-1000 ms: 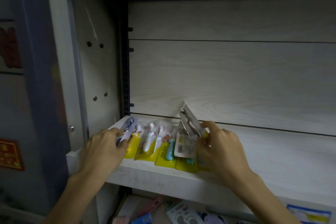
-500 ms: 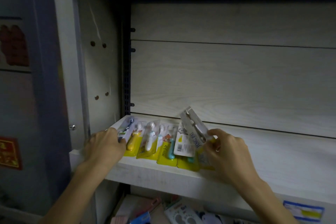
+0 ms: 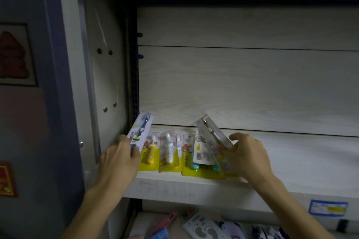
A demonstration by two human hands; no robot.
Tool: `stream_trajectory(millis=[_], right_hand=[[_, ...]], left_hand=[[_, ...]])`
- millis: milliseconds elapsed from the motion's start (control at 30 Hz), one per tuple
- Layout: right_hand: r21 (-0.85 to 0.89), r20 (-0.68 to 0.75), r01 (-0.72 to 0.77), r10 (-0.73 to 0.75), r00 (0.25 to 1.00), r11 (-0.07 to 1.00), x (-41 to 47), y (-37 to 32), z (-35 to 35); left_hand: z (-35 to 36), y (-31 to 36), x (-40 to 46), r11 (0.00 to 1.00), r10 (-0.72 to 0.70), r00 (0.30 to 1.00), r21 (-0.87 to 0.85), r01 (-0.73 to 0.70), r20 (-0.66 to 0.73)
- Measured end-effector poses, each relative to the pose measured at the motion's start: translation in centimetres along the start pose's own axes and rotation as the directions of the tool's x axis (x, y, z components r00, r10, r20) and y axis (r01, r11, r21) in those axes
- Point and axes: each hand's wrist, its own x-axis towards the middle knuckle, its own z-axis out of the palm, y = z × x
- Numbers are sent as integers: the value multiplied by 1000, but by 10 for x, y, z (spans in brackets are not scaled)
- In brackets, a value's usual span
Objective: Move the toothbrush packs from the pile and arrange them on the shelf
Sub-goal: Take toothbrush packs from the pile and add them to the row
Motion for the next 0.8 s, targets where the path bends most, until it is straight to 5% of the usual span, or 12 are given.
stream_trajectory(millis=[800], right_hand=[[378, -124, -199, 262, 957, 904, -19, 23, -49]], left_hand=[[-1, 26, -3, 839, 100, 992, -542, -40, 82]])
